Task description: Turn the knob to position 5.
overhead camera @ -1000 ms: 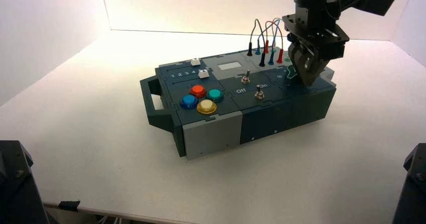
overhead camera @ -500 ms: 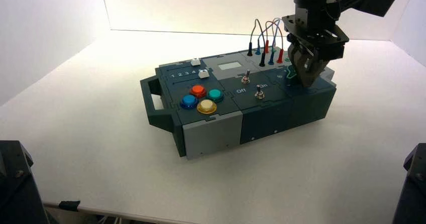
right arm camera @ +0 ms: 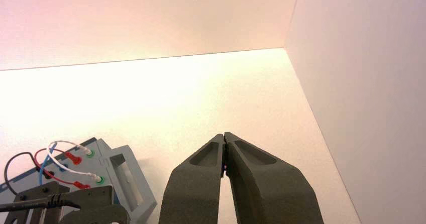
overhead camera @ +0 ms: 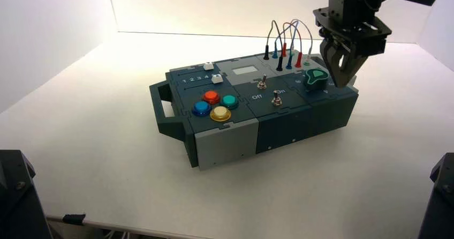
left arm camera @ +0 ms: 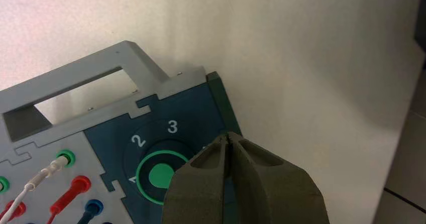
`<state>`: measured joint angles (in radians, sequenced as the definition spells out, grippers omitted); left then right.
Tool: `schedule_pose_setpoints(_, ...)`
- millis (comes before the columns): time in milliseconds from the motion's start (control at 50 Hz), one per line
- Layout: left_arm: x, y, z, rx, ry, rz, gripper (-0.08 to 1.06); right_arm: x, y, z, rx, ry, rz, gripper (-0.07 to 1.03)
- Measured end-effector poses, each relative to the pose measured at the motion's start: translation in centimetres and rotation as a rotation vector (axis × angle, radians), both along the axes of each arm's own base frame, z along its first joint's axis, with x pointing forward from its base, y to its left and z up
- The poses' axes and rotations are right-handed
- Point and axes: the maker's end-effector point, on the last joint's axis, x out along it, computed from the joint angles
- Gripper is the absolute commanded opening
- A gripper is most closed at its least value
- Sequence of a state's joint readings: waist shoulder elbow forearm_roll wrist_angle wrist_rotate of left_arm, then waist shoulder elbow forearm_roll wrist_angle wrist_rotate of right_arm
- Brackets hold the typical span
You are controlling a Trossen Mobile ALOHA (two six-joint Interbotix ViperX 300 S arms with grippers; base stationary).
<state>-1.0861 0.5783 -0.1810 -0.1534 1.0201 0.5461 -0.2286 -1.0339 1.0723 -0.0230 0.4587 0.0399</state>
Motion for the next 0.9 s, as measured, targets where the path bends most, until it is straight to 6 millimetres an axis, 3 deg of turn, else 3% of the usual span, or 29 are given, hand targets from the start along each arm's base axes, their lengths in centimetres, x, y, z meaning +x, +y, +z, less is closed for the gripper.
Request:
schedule_pose_setpoints(180,-0.7,1.3,1.5,0.025,0.017,0.005,-0.03,0.0,0.0,0.0,0.005,-0.001,0.000,-0.02)
schedule_pose_setpoints(280,-1.5,2.9,3.4,0.036,0.021,0.009,-0.03,0.0,0.1,0.0,0.008,-0.002,0.000,-0.02)
schedule_pose_setpoints(420,-2.4,4.9,4.6,0.048,0.027,0.028,-0.03,0.0,0.1,0.1,0.016,-0.007,-0.001,-0.02)
schedule_pose_setpoints(700,-3.2,7.4,3.8,0.105,0.044,0.070,-0.03,0.0,0.4,0.1,0.029,-0.011,0.003,-0.02)
schedule_pose_setpoints(900,-2.3,8.2,3.4,0.120,0.045,0.100,-0.03,0.0,0.5,0.1,0.033,-0.014,0.009,-0.02)
